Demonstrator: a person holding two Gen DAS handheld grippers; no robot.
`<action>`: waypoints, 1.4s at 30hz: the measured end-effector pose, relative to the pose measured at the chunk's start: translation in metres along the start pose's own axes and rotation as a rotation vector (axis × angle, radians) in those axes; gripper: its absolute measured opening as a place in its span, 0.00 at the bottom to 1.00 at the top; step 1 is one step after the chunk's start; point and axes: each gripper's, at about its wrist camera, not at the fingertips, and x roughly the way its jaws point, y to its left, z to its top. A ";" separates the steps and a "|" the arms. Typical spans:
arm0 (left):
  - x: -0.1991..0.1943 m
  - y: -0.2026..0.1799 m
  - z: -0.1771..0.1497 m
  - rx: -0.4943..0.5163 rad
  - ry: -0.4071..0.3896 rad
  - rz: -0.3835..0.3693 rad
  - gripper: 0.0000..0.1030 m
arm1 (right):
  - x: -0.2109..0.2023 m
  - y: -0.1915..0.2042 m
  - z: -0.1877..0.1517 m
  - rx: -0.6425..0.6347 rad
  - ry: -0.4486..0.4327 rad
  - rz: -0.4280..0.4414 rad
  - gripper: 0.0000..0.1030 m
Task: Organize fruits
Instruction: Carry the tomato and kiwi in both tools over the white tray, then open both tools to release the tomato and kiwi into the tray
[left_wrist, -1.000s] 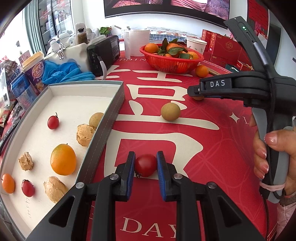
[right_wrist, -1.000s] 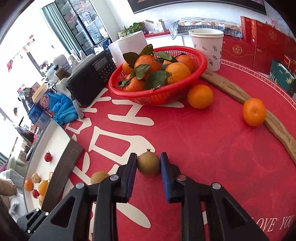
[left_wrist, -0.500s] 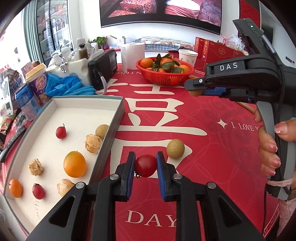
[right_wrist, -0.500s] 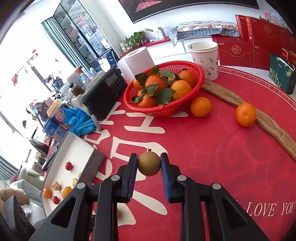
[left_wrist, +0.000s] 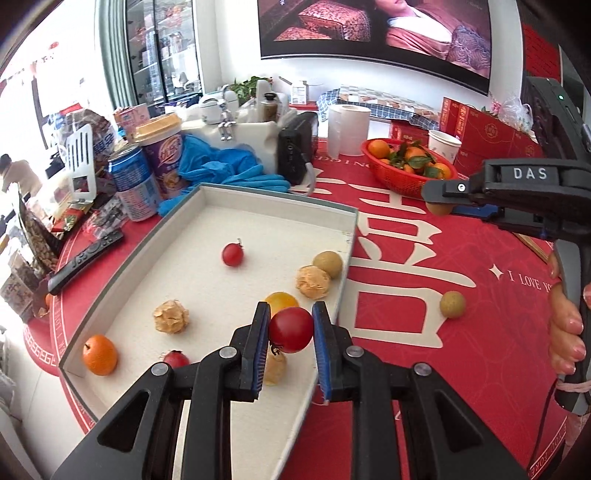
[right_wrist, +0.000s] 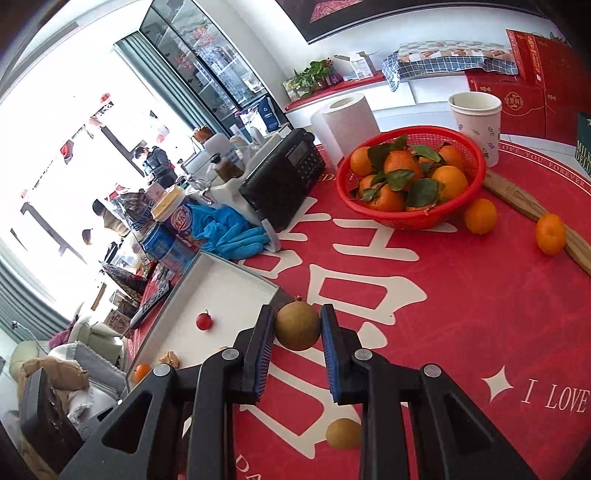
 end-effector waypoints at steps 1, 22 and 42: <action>0.000 0.006 0.000 -0.011 0.000 0.011 0.24 | 0.003 0.005 -0.001 -0.008 0.007 0.008 0.25; 0.016 0.061 -0.028 -0.117 0.031 0.116 0.25 | 0.094 0.106 -0.056 -0.255 0.178 0.085 0.25; 0.003 0.067 -0.028 -0.159 -0.043 0.197 0.78 | 0.059 0.112 -0.038 -0.252 0.029 0.111 1.00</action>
